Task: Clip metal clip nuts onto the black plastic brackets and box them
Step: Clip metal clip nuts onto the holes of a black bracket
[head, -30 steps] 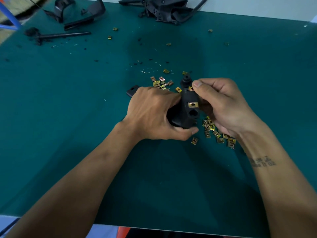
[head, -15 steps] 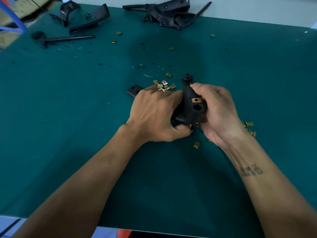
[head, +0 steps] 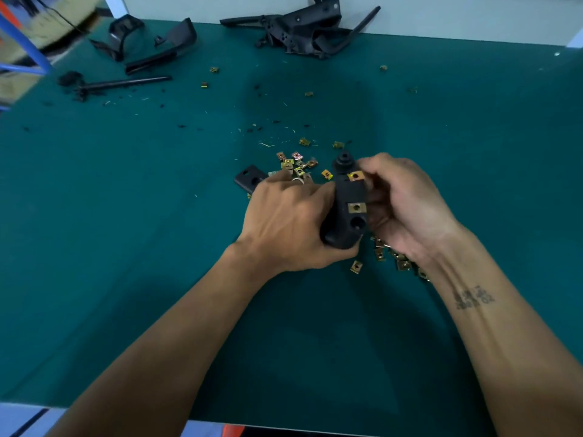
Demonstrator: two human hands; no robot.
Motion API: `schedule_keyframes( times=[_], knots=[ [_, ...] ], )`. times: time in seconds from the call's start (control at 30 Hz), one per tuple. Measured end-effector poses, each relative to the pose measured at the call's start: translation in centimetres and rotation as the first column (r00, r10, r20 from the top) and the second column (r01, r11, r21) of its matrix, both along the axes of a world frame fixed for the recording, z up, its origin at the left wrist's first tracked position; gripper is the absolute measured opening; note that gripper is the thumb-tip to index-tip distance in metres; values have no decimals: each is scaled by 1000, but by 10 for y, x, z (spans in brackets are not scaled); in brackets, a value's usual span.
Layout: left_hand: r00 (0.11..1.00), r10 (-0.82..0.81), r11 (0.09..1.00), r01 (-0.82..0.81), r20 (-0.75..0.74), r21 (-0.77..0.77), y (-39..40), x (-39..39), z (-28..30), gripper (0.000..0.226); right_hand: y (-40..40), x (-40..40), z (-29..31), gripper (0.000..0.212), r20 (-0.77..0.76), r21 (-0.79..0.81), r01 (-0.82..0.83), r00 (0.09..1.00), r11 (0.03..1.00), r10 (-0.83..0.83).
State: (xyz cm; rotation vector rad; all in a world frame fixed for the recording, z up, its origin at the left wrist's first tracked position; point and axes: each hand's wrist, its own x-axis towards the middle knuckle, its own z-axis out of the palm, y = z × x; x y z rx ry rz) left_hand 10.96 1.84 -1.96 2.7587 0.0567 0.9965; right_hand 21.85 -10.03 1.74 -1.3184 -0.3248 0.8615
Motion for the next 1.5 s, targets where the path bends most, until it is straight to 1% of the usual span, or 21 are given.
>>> schedule_keyframes(
  times=[0.07,0.13,0.2,0.3,0.37,0.4,0.47,0.57,0.67,0.7,0.77,0.83,0.87,0.93,1.0,1.1,1.23,1.3,1.4,1.47,1.5],
  knots=[
    [997,71,997,-71,-19,6,1,2,1,41,-1,-3,0,38,75,-8,-47,996,999,47],
    [993,109,994,-108,-46,30,3,3,2,44,1,-7,0,29,165,-15,-39,985,999,41],
    [986,145,988,-139,-79,71,4,3,1,49,4,-8,0,29,216,4,32,976,999,-33],
    [961,231,966,-207,-154,156,1,6,4,66,5,-8,-1,36,242,23,146,959,989,-147],
    [952,251,960,-220,-177,176,-2,8,8,78,6,-7,-1,34,260,58,195,944,979,-203],
    [954,242,963,-213,-176,167,-4,8,9,79,6,-7,0,32,274,76,212,935,974,-225],
    [961,219,969,-194,-167,151,-8,7,11,70,6,-5,0,29,292,114,252,916,961,-275],
    [959,230,968,-207,-168,146,-8,7,13,52,10,-8,-3,25,262,197,293,904,936,-338],
    [945,256,965,-236,-206,115,-7,7,16,52,17,-21,-10,26,235,257,298,904,920,-358],
    [944,251,967,-236,-215,94,-7,6,16,54,19,-25,-13,29,264,268,297,893,917,-366],
    [950,229,973,-228,-212,28,-7,3,16,54,21,-29,-18,29,414,260,284,831,923,-372],
    [956,217,974,-224,-197,-16,-8,1,15,46,20,-28,-21,24,551,235,253,761,939,-343],
    [958,211,975,-220,-192,-26,-7,1,14,39,20,-26,-21,22,574,230,238,750,944,-328],
    [963,204,974,-218,-177,-59,-7,2,12,23,18,-23,-19,18,542,221,216,783,951,-304],
    [962,213,968,-231,-172,-94,-7,4,11,15,17,-20,-17,15,480,230,208,826,951,-296],
    [959,233,962,-251,-159,-109,-6,6,8,12,16,-17,-16,16,482,239,179,831,954,-277],
    [957,254,953,-273,-143,-135,-5,5,6,15,17,-18,-15,19,535,242,168,799,956,-276],
    [957,253,953,-272,-144,-135,-5,5,6,16,15,-19,-16,21,602,231,180,745,956,-286],
    [955,262,952,-279,-136,-128,-6,3,7,17,13,-22,-17,26,741,225,153,614,962,-270],
    [958,259,952,-275,-126,-132,-5,2,7,17,13,-23,-17,27,759,228,135,596,964,-263],
    [959,255,954,-271,-125,-131,-5,2,7,15,13,-22,-16,27,739,227,144,619,963,-267]
  ],
)
